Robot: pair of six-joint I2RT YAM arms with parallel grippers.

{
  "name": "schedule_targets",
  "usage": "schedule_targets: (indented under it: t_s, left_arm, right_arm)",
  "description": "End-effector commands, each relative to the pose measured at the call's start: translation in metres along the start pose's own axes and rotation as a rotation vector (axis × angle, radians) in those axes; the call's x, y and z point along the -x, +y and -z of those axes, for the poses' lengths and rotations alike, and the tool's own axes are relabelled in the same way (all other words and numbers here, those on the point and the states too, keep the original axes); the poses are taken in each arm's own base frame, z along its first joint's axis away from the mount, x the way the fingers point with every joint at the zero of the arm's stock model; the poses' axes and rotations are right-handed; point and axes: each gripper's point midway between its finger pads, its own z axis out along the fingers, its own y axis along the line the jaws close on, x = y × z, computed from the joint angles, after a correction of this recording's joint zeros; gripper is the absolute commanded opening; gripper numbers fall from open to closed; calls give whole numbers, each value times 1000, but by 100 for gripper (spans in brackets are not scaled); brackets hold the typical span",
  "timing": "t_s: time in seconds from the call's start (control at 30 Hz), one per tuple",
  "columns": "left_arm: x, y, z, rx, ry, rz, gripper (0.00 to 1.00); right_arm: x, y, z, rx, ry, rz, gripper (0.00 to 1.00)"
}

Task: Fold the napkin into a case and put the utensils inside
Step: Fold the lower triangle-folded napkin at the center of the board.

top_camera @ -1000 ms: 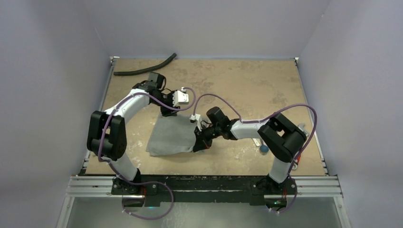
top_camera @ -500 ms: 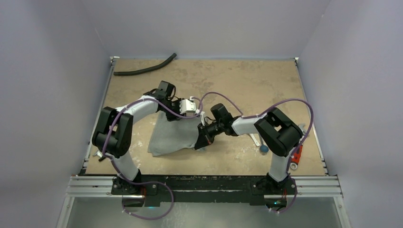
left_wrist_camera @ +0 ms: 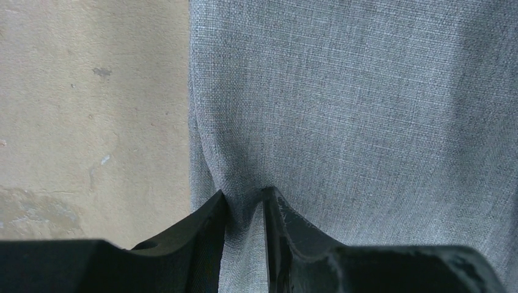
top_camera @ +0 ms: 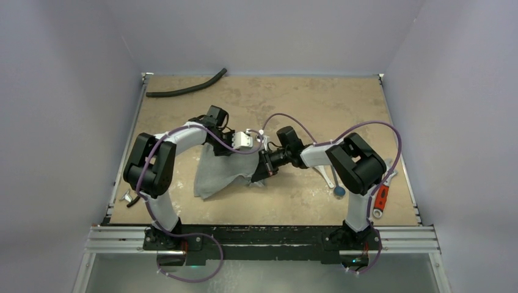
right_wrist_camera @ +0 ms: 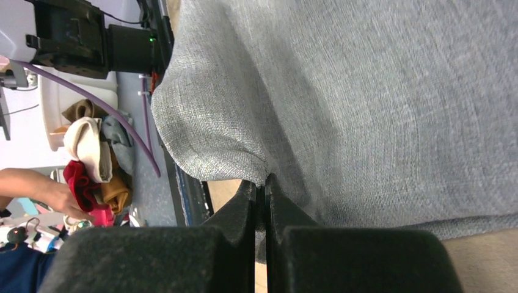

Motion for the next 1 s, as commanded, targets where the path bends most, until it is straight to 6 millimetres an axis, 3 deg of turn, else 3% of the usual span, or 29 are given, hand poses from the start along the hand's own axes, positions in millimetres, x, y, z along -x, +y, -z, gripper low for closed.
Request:
schedule_targets:
  t_s: [0.0, 0.17, 0.3, 0.4, 0.57, 0.67, 0.73, 0.8, 0.9, 0.97]
  left_arm:
    - [3, -5, -1, -31, -6, -24, 27]
    - [1, -9, -1, -51, -4, -34, 25]
    - [3, -8, 1, -46, -8, -34, 25]
    - [12, 5, 11, 4, -32, -23, 32]
    - [34, 28, 40, 49, -84, 14, 48]
    - [53, 46, 72, 117, -146, 27, 54]
    - [72, 47, 93, 123, -201, 41, 56]
    - [83, 21, 97, 33, -227, 38, 58]
    - [79, -29, 81, -88, -188, 59, 60]
    - [68, -52, 69, -121, -151, 85, 77]
  right_arm:
    - [29, 10, -2, 11, -39, 20, 0]
    - [37, 3, 0, -21, -54, -51, 0]
    - [27, -23, 0, -114, -55, -116, 0]
    - [21, -40, 6, -176, -80, -155, 0]
    - [18, -51, 12, -201, -101, -187, 0]
    - [17, -55, 11, -209, -99, -192, 0]
    - [15, -57, 10, -211, -96, -197, 0]
    - [15, -58, 9, -212, -95, -199, 0]
    - [18, -57, 9, -212, -97, -199, 0]
    - [19, -56, 10, -213, -99, -199, 0]
